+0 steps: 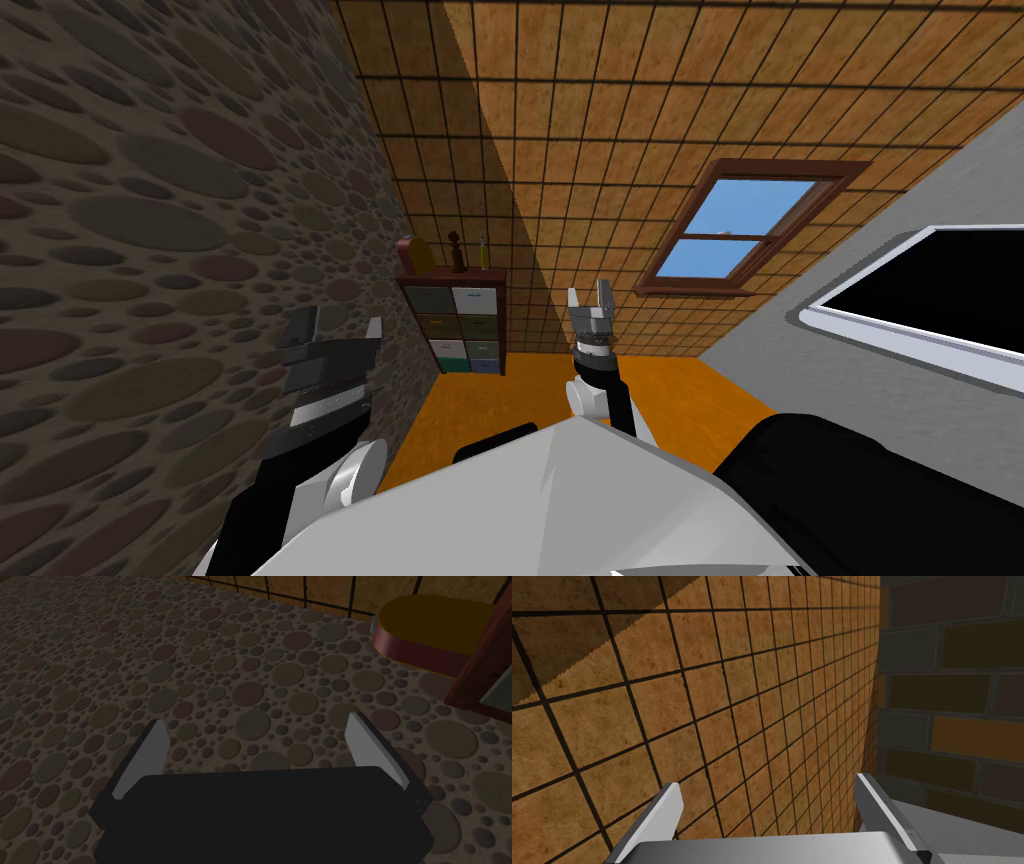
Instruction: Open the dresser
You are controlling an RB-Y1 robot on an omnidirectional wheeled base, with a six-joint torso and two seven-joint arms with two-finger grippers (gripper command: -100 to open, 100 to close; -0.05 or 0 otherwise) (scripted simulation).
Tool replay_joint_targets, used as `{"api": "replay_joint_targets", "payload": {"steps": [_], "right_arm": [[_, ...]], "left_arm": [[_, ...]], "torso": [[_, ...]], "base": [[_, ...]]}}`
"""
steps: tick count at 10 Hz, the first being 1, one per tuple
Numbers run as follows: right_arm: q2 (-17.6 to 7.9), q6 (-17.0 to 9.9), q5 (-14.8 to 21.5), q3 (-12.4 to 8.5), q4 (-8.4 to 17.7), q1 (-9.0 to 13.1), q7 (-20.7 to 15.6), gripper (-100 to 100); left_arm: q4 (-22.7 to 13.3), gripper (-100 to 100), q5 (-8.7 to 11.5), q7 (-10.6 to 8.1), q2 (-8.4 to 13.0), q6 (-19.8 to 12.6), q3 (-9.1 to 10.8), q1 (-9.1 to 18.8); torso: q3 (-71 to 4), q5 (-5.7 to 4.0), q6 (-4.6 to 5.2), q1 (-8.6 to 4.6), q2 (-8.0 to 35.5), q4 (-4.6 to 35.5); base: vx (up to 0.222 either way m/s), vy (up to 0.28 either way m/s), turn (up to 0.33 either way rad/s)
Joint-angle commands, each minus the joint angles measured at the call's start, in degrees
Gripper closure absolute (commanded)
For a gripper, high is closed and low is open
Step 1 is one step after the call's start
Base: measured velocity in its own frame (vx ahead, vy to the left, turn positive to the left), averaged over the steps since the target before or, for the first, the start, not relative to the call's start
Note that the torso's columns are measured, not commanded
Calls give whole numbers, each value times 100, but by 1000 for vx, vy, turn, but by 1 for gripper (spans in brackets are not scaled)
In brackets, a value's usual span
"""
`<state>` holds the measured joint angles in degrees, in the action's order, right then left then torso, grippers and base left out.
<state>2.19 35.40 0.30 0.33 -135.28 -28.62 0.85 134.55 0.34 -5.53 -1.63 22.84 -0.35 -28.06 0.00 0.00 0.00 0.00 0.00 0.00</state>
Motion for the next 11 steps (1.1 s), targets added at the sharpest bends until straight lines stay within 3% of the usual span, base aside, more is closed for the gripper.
{"api": "replay_joint_targets", "payload": {"steps": [1,9,10,11], "right_arm": [[0,0,0,0,0,0,0,0],[0,0,0,0,-2,0,0,0],[0,1,0,0,-2,0,0,0],[0,0,0,0,0,0,0,0]], "left_arm": [[0,0,0,0,0,0,0,0],[2,0,0,0,0,1,0,0],[-60,-100,-2,2,212,13,-4,15],[-122,-100,-3,4,357,25,-7,31]], "torso": [[-467,0,0,0,232,235],[-7073,0,0,0,3539,3537],[-7919,0,0,0,3962,3960],[-8315,0,0,-1,4152,4148]], "base": [[0,0,0],[0,0,0],[17,-7,-10],[25,-13,-16]]}}
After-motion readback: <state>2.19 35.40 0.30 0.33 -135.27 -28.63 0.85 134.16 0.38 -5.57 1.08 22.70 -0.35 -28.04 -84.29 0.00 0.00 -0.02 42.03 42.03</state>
